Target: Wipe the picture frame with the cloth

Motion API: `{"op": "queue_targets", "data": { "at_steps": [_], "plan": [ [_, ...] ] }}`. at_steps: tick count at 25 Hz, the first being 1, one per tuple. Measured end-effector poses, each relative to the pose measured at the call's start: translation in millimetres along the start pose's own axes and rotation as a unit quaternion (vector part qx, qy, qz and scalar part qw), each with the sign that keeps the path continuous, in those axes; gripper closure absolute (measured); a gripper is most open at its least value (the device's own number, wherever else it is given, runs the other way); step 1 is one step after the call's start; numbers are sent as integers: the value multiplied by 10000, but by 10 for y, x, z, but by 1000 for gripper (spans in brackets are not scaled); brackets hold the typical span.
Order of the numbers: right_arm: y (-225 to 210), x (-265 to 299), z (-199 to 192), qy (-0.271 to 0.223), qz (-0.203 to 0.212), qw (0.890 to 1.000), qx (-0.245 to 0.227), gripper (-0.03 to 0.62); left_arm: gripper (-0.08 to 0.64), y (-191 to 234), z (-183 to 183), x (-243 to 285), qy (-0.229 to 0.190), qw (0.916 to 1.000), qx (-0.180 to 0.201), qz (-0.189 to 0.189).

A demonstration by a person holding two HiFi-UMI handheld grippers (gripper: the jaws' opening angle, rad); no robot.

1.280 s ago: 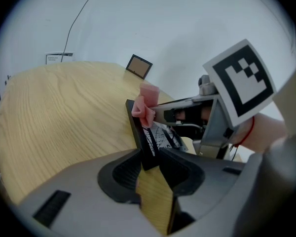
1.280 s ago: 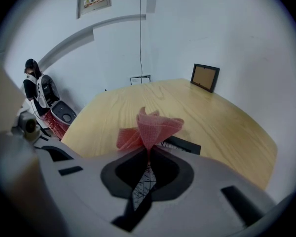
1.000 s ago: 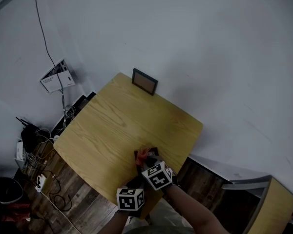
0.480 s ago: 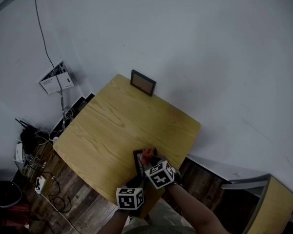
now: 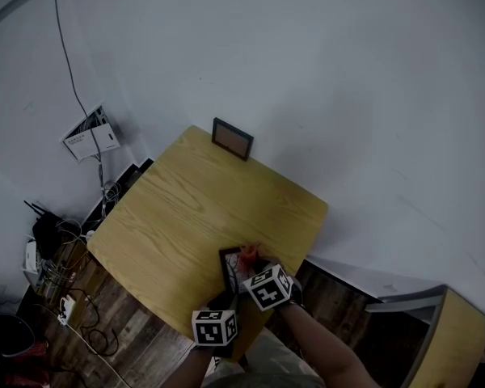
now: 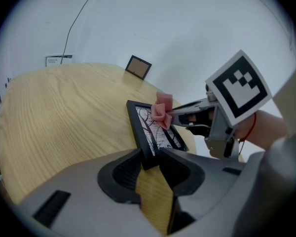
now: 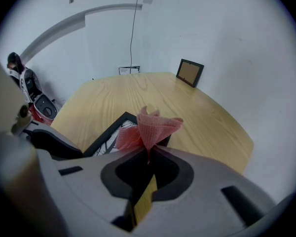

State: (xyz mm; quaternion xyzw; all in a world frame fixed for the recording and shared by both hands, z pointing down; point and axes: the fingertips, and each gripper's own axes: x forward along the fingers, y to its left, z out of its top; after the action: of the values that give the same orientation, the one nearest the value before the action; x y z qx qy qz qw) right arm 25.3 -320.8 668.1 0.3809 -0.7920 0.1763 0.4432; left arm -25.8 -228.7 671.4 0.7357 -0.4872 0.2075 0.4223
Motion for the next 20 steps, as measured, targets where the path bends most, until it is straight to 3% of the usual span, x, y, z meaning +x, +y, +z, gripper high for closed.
{"op": "queue_targets", "data": {
  "at_steps": [11,20],
  "plan": [
    [64,-368,114,-725,239,9961,435,578,451,3,0,-25,-37,10000,-27,-13],
    [436,-423,61,-900,765,9916,519,578,452,3,11,-15,-62,10000,-2,3]
  ]
}}
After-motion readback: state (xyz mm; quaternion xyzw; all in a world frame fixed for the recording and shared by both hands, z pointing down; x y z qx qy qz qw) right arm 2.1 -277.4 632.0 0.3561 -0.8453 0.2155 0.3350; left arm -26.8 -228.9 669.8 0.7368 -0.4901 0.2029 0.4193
